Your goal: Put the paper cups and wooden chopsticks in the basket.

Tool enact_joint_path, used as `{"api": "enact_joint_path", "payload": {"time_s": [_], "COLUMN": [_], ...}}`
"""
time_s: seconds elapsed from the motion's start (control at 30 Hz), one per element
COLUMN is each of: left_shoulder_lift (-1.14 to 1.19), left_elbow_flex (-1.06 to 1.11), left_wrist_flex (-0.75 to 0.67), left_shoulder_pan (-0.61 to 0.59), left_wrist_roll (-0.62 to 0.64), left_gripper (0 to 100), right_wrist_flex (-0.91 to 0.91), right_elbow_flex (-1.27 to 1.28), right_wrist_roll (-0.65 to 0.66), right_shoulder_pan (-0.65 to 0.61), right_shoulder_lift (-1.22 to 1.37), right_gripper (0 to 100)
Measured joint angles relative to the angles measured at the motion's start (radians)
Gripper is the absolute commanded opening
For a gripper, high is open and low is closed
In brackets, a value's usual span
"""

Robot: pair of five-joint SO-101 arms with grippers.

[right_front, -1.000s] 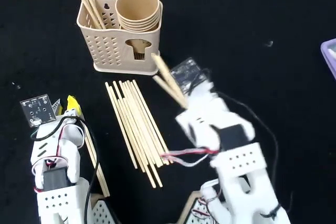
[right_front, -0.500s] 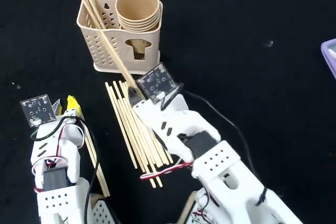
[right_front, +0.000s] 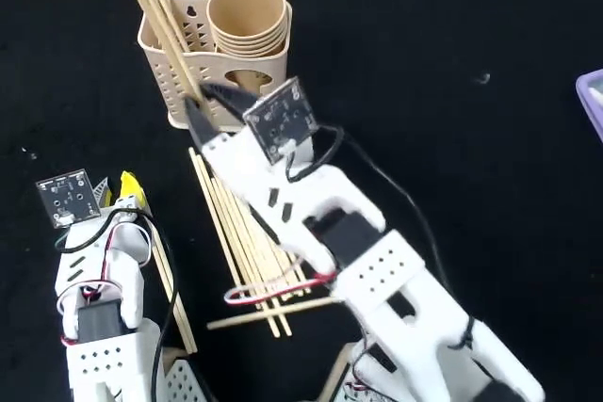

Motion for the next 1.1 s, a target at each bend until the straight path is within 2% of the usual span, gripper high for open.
{"api": "enact_joint_path", "payload": {"time_s": [0.23, 0.33, 0.77, 1.1], "left_shoulder_lift": [0.000, 0.000, 0.000, 0.000], "left_elbow_flex": [0.000, 0.000, 0.000, 0.000], "left_wrist_flex": [0.000, 0.000, 0.000, 0.000], "left_shoulder_pan": [0.000, 0.000, 0.000, 0.000], "left_wrist_roll": [0.000, 0.000, 0.000, 0.000], "left_gripper": [10, 10, 10, 10], "right_wrist_flex": [-0.328, -0.393, -0.407, -0.296], "right_elbow_flex": [-0.160, -0.278, -0.876, -1.017], "right_wrist_roll": [0.000, 0.000, 0.018, 0.054], "right_shoulder_pan": [0.000, 0.000, 0.077, 0.083], "right_shoulder_lift": [0.281, 0.436, 0.967, 1.125], "right_gripper": [1.1, 1.1, 1.1, 1.1]}}
